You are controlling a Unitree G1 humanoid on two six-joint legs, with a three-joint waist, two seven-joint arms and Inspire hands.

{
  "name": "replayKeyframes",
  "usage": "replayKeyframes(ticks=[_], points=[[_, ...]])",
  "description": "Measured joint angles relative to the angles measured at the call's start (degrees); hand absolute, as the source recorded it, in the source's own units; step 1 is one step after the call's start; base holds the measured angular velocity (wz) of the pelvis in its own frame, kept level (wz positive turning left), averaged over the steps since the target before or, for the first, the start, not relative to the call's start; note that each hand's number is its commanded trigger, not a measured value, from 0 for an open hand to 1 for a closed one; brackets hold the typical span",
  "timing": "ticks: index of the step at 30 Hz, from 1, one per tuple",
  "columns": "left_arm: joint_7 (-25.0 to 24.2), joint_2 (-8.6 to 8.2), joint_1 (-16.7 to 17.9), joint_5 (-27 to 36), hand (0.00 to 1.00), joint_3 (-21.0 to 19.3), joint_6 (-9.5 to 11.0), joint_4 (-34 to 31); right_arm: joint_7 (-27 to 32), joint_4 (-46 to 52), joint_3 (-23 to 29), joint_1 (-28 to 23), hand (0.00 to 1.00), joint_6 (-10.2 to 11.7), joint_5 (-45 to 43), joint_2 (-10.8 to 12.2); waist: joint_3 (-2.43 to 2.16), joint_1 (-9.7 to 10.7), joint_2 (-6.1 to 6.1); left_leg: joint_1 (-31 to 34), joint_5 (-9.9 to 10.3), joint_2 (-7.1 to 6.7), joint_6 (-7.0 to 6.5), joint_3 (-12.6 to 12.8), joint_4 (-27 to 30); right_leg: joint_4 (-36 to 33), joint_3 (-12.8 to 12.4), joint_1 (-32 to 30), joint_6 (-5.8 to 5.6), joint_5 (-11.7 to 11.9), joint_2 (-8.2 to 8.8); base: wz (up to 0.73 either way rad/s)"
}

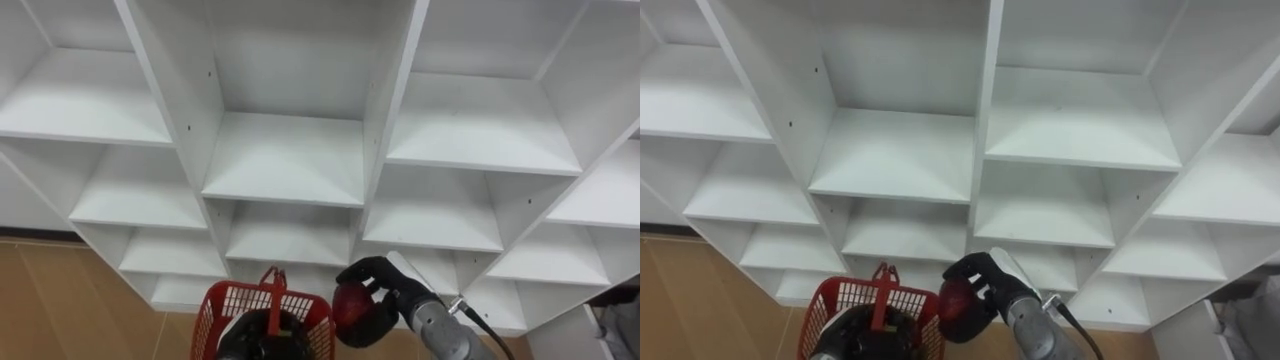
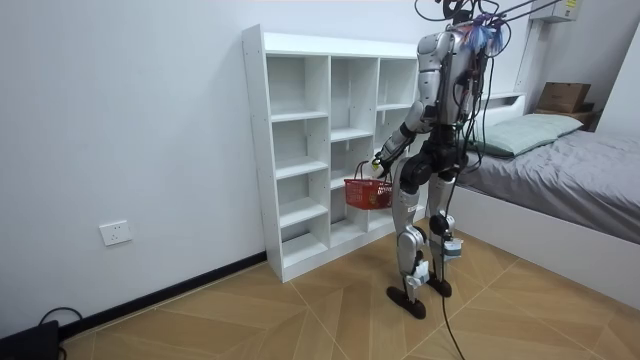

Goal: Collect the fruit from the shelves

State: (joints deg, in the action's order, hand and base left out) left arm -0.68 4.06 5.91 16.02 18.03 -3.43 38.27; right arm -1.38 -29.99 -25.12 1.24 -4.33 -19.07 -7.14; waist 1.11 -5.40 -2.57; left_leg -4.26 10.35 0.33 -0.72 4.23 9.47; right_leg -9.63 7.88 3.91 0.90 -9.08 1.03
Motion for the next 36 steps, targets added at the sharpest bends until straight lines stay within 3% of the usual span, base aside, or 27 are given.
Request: replayKeyframes(ticks=[11,36], points=[[-0.8,-0.09,0.0,0.0,1.00,0.4,1.3,0.0,0.0,-1.3,-0.3,0.0,1.00,0.7,0.0,0.0,0.02,-0.7,0.03,0.0,0.0,-0.05,0.00,-0.5,0.0,0.0,0.1,0.1,0.00,0.0,0.02,0.01],[-5.0,-0.15,0.0,-3.2,1.00,0.3,1.2,0.2,-1.2,-0.4,-2.6,0.1,1.00,0.7,-1.3,1.5,0.12,-2.9,-0.16,0.6,0.0,-0.15,-0.02,-1.0,0.1,0.0,0.1,0.0,-0.06,0.0,0.38,0.01]])
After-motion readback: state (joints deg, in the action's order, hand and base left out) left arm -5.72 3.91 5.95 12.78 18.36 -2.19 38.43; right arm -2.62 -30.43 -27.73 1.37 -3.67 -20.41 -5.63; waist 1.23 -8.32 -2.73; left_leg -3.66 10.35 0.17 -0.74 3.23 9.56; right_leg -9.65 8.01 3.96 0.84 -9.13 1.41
